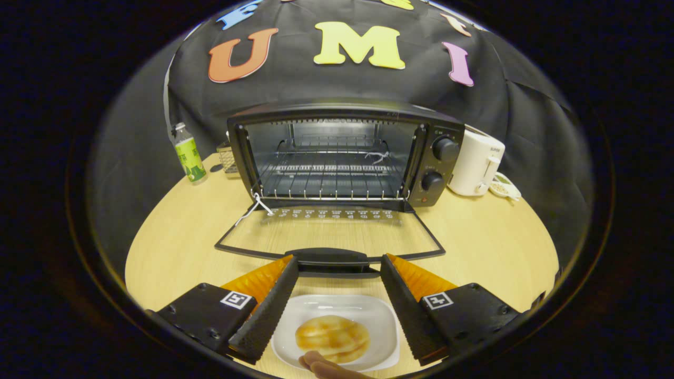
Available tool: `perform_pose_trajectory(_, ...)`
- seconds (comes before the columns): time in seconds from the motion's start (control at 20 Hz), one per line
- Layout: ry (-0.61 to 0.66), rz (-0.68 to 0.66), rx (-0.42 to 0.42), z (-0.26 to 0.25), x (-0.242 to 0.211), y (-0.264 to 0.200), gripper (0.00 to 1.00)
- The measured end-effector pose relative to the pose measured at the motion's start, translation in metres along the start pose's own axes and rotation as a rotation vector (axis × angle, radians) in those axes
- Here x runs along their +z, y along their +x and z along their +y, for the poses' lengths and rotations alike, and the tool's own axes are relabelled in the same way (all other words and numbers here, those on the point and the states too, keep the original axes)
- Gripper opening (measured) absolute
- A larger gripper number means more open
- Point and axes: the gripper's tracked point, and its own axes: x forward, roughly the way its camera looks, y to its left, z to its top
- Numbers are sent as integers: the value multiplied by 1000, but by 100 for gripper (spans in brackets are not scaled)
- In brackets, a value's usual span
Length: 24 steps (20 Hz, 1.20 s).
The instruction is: Open the toaster oven, put the food inside, and close the toaster oven door.
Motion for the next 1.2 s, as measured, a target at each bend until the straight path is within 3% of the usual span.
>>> perform_pose_trajectory(0.1,35,42,17,-1,-8,8,100)
perform_pose_trajectory(0.3,35,-62,82,8,-20,-12,100)
perform_pose_trajectory(0.6,117,-232,101,5,-52,-46,100)
perform_pose_trajectory(0.8,75,-239,91,9,-70,-56,100)
perform_pose_trajectory(1.05,-37,-246,1,10,-86,-62,100)
perform_pose_trajectory(1.2,-41,-248,2,12,-88,-63,100)
